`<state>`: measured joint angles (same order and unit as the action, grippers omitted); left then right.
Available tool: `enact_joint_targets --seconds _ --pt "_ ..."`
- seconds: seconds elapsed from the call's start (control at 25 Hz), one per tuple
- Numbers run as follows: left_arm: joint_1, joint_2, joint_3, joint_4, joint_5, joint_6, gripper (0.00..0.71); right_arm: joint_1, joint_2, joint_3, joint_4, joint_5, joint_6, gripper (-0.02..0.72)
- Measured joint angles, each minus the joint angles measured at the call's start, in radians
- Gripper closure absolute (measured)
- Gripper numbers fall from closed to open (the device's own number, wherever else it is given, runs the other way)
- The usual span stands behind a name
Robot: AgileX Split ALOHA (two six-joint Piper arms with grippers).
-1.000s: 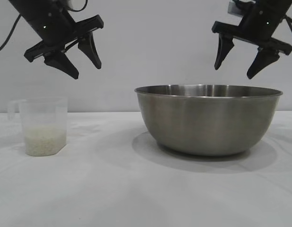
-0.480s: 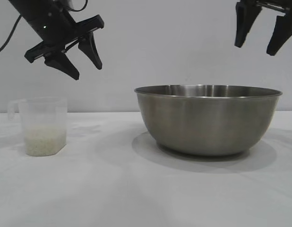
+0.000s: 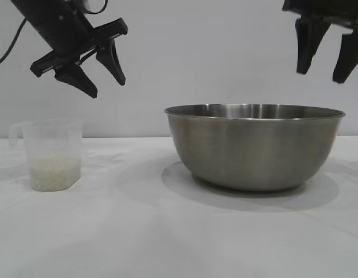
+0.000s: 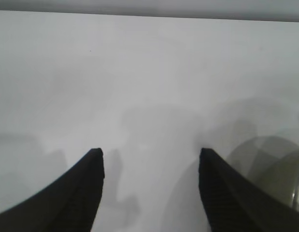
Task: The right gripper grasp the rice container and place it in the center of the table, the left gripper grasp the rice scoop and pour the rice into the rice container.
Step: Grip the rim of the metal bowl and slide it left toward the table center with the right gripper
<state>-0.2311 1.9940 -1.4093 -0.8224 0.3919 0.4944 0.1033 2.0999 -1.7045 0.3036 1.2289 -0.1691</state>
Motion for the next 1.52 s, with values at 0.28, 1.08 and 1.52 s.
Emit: enact_joint_targets --seconds 0.28,1.08,1.52 --pt "0.0 0.0 0.0 0.0 0.0 0.0 0.331 0.028 0.063 0.0 0.026 -0.004 0.0 0.261" --pt "0.0 0.0 0.0 0.0 0.018 0.0 0.331 0.121 0.082 0.0 0.003 -0.019 0.003 0.703" --pt "0.0 0.0 0.0 0.0 0.018 0.0 0.331 0.253 0.092 0.0 0.004 -0.014 0.001 0.703"
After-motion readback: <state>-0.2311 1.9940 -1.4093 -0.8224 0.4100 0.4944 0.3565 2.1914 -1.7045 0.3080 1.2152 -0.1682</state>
